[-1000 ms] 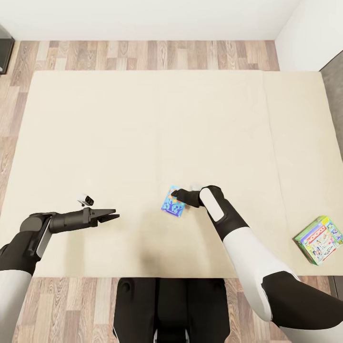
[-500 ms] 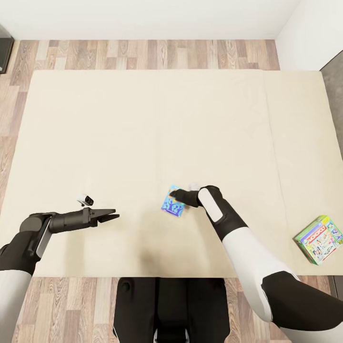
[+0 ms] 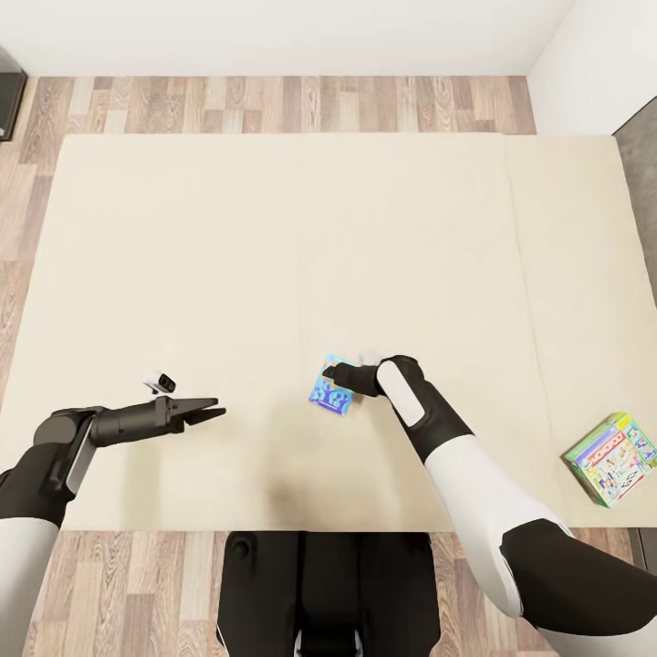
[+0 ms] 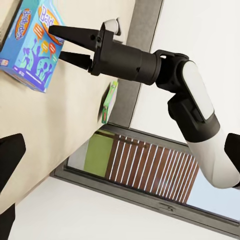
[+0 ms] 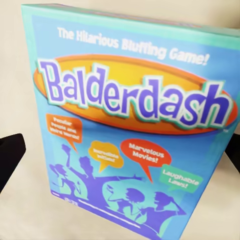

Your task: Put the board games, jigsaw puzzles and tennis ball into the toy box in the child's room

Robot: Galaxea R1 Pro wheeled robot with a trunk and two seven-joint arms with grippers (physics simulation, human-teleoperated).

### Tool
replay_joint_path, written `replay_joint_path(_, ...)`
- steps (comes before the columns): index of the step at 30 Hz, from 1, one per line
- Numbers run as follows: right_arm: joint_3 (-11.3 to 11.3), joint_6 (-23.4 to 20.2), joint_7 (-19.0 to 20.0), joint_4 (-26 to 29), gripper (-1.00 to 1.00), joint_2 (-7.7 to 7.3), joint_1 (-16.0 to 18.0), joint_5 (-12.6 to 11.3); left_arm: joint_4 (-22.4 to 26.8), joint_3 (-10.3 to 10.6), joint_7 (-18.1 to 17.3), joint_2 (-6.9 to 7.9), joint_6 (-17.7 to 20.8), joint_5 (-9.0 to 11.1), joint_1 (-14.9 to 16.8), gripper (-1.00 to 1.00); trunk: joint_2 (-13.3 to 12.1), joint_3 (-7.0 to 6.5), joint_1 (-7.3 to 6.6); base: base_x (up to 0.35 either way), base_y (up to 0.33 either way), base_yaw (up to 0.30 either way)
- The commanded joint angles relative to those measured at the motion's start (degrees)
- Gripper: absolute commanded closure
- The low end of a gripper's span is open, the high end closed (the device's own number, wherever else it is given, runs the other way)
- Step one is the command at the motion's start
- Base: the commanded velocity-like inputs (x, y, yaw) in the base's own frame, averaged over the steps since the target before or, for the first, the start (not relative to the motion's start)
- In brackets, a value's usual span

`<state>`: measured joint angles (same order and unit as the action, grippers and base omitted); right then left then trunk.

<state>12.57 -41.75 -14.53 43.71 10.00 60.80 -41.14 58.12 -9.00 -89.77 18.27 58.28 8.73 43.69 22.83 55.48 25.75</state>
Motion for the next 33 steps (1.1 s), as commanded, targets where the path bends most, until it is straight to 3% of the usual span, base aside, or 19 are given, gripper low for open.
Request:
replay_joint_path(1,0.1,-0.1,-0.6,0.1,-1.0,0.0,0.0,-0.6,0.0,0.0,-0.2,0.02,0.6,0.0,0.0,-1.0,0.1,0.06,0.04,0.0,0.0,0.0)
replay_joint_path(13,0.3,-0.2,-0.5,2.9,-1.0,0.0,0.0,-0.6,0.0,-0.1,-0.2,0.0,0.6,0.0,0.0,-1.0,0.1,0.06,0.04,0.0,0.0,0.0)
replay_joint_path(33,0.4,-0.2,-0.5,3.1,-1.0,0.0,0.0,-0.7,0.0,-0.1,-0.2,-0.02,0.6,0.0,0.0,-1.0,0.1,0.06,0.04,0.0,0.0,0.0)
